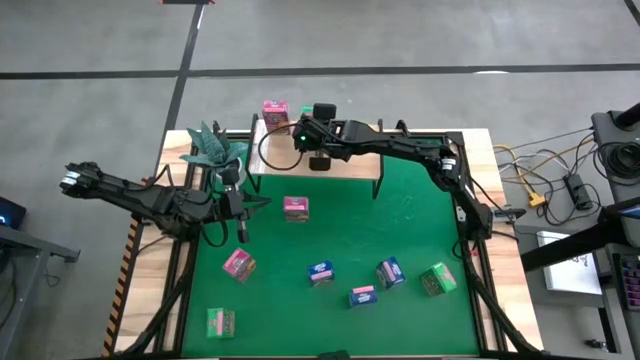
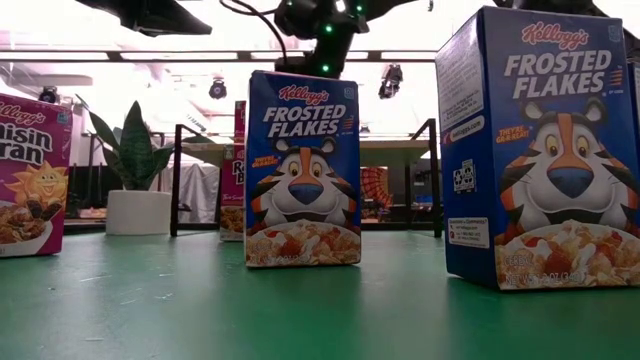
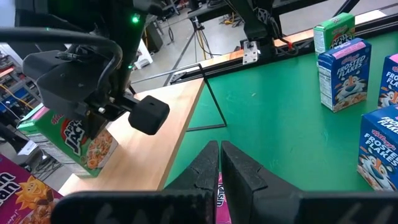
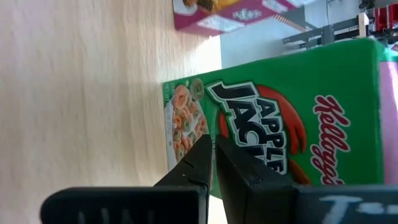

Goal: Stack cereal on shelf
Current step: Put the top green cereal box on the shelf

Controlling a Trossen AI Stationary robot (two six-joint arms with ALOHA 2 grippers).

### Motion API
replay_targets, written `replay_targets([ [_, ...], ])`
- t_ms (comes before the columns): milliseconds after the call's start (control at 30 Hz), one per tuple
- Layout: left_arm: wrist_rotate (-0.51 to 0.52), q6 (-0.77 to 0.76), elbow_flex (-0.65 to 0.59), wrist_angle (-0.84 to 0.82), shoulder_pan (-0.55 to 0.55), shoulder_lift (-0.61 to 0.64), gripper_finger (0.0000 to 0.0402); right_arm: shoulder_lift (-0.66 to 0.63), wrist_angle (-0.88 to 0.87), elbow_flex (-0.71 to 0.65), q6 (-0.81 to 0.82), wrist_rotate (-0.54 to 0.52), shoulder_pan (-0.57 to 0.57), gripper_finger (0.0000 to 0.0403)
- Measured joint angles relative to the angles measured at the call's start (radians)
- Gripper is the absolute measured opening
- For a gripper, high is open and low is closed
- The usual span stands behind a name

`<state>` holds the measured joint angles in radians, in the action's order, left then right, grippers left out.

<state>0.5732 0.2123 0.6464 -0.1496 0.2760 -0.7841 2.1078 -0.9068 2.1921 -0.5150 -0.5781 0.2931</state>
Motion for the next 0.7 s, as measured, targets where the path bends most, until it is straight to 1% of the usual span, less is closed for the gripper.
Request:
replay_targets([
  [367,0.000,0.000,0.000,0.000,0.000,0.000,0.0000,0.000,-0.006,0.000,0.010,0.009,0.005,0.0013],
  [500,0.000,0.000,0.000,0.000,0.000,0.000,0.0000,0.000,0.020,0.000,0.020,0.044,0.000,0.0013],
  [700,0.000,0.000,0.000,0.000,0.000,0.000,0.0000,0.000,0.072,0.000,0.025,0.047,0.008,0.0013],
])
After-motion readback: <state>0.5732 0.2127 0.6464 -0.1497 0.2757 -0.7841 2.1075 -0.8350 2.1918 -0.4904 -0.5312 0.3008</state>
